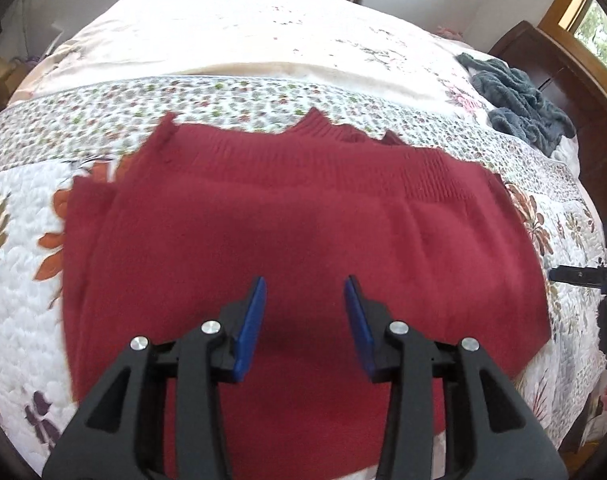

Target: Fold small clothes

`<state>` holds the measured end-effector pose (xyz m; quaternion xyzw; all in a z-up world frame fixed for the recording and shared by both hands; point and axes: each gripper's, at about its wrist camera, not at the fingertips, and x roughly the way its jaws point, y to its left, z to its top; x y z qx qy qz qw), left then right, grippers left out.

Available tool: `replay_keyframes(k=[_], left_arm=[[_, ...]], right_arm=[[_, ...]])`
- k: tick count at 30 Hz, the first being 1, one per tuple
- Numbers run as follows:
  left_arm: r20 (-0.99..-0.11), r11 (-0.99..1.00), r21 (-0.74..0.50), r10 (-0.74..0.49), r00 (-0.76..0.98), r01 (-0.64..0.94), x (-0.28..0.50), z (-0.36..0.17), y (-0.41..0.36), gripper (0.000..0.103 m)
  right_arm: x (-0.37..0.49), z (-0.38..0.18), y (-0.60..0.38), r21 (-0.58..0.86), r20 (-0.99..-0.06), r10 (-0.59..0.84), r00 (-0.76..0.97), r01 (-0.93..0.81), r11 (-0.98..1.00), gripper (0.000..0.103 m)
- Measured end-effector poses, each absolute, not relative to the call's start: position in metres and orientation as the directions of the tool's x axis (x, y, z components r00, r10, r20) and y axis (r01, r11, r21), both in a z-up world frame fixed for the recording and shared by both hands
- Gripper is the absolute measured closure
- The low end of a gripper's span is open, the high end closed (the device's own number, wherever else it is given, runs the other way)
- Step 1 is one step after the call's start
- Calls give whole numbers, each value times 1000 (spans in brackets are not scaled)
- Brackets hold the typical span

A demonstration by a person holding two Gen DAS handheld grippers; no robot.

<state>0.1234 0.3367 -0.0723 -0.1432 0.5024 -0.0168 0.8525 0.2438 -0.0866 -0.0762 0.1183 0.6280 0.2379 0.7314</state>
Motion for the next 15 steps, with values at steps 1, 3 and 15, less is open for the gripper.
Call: replay_keyframes(k=[1,3,15], left_arm=[[-852,957,-265,-176,492,-116,127,-73,334,62],[-854,953,-278,-190,485,-116,135,-80,330,62],[-865,950,-288,-205,458,-119,143,-103,333,62]], right_arm=[[250,-82,-85,474,-864,496,87,-191,860,50],[258,-93,-83,476,-867,493,69,-176,862,50],[269,-139,-66,546,-835,550,2,-130,828,78]])
